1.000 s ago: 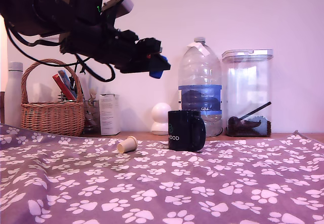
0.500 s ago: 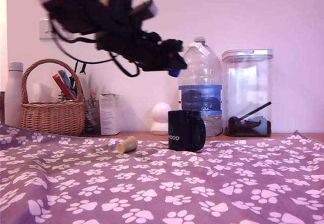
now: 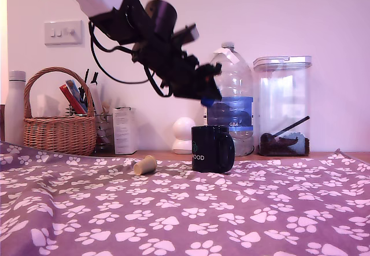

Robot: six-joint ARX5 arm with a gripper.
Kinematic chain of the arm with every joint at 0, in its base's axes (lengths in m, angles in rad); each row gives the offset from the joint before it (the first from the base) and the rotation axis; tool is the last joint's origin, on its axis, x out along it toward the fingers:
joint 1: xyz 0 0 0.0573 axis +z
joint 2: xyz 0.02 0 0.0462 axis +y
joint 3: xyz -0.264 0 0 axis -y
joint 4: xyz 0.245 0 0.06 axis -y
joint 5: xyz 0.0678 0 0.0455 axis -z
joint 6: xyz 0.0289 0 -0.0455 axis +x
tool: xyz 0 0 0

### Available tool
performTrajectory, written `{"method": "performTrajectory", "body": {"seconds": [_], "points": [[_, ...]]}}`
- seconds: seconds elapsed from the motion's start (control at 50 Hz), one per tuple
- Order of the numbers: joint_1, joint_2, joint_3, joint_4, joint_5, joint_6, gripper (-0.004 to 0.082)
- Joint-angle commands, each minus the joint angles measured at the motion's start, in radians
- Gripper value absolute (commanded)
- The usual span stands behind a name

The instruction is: Pick up the coffee capsules from the table one by one and drop them inside the nearest coffee cup

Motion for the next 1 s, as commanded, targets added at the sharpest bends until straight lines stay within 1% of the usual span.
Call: {"method": "performTrajectory", "body": {"seconds": [0.0, 0.16, 0.24, 0.82, 0.88, 0.98], "points": [[-0.002, 0.043, 0.005, -0.005, -0.004, 0.005, 0.0219], [0.003, 0.062, 0.005, -0.022, -0.007, 0.009, 0.0219], [0.005, 0.062, 0.005, -0.023, -0.012, 0.027, 0.0219], [0.009, 0.062, 0.005, -0.021, -0.031, 0.027, 0.0224], [0.011, 0.063, 0.005, -0.016, -0.031, 0.028, 0.027], [0.011, 0.063, 0.005, -0.004, -0.031, 0.028, 0.0465]]}}
